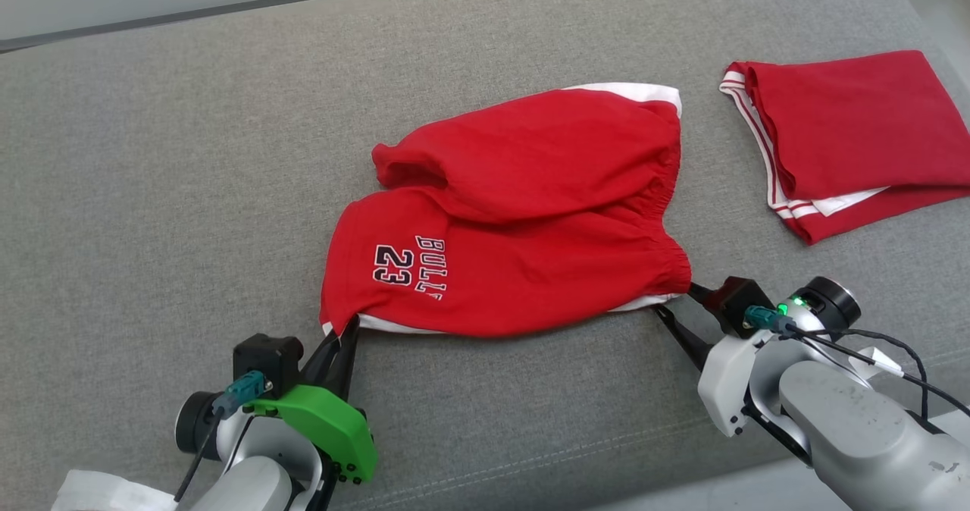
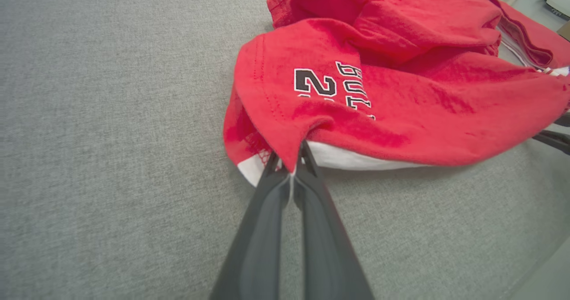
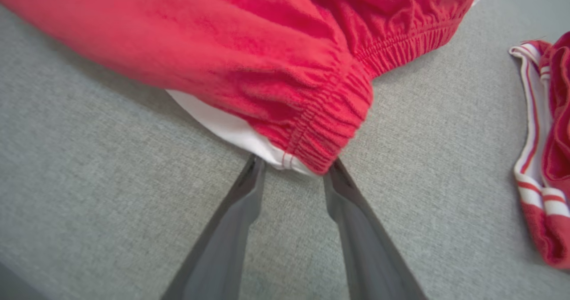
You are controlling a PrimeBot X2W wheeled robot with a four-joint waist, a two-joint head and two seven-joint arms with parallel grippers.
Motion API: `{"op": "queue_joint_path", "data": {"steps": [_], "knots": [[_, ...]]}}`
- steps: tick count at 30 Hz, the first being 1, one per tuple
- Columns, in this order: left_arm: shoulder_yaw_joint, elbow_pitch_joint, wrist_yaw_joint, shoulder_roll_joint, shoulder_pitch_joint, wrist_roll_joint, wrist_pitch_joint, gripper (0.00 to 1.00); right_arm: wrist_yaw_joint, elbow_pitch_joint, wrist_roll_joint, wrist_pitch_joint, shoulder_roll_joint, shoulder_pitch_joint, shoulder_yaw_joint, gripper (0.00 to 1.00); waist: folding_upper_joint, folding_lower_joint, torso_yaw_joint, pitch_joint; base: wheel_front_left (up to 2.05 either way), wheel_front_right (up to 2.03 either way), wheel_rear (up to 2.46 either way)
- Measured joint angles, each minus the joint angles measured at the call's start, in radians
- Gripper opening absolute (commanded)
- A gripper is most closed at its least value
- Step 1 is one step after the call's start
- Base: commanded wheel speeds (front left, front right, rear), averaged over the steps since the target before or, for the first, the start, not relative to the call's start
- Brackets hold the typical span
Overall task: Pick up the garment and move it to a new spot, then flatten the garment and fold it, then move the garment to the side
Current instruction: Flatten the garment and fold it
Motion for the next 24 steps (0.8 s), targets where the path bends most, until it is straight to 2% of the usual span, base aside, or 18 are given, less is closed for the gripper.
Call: {"op": "queue_joint_path", "data": {"steps": [4, 5, 6, 7, 10, 17, 24], "knots": [[-0.001, -0.005, 0.005, 0.004, 0.006, 0.0, 0.002, 0.0, 0.0, 0.017, 0.027, -0.008, -0.001, -0.023, 0.042, 0.29, 0.0, 0.0, 0.002, -0.007, 0.0, 0.0, 0.0], [-0.001, -0.007, 0.006, 0.005, 0.007, -0.001, 0.003, 0.0, 0.0, 0.021, 0.033, -0.009, -0.001, -0.025, 0.054, 0.29, 0.0, 0.0, 0.002, -0.008, 0.0, 0.0, 0.0], [-0.001, -0.01, 0.006, 0.006, 0.008, -0.002, 0.003, 0.0, 0.0, 0.023, 0.038, -0.009, -0.002, -0.028, 0.066, 0.19, 0.0, 0.0, 0.002, -0.01, 0.0, 0.0, 0.0], [0.0, -0.011, 0.008, 0.007, 0.009, -0.002, 0.003, 0.0, 0.0, 0.024, 0.044, -0.01, -0.002, -0.034, 0.076, 0.0, 0.0, 0.0, 0.002, -0.012, 0.0, 0.0, 0.0], [0.005, -0.018, 0.009, 0.008, 0.015, -0.011, -0.001, 0.0, 0.0, 0.016, 0.07, -0.011, -0.002, -0.049, 0.095, 0.0, 0.0, 0.0, 0.0, -0.015, 0.0, 0.0, 0.0], [0.069, -0.059, -0.002, -0.009, 0.021, -0.091, -0.031, 0.0, 0.0, -0.093, 0.165, -0.013, -0.019, -0.068, 0.041, 0.0, 0.0, 0.0, -0.003, -0.027, 0.0, 0.0, 0.0], [0.132, -0.137, -0.029, -0.013, 0.017, -0.164, -0.042, 0.0, 0.0, -0.215, 0.286, -0.013, -0.094, -0.091, 0.045, 0.0, 0.0, 0.0, -0.006, -0.066, 0.0, 0.0, 0.0]]}}
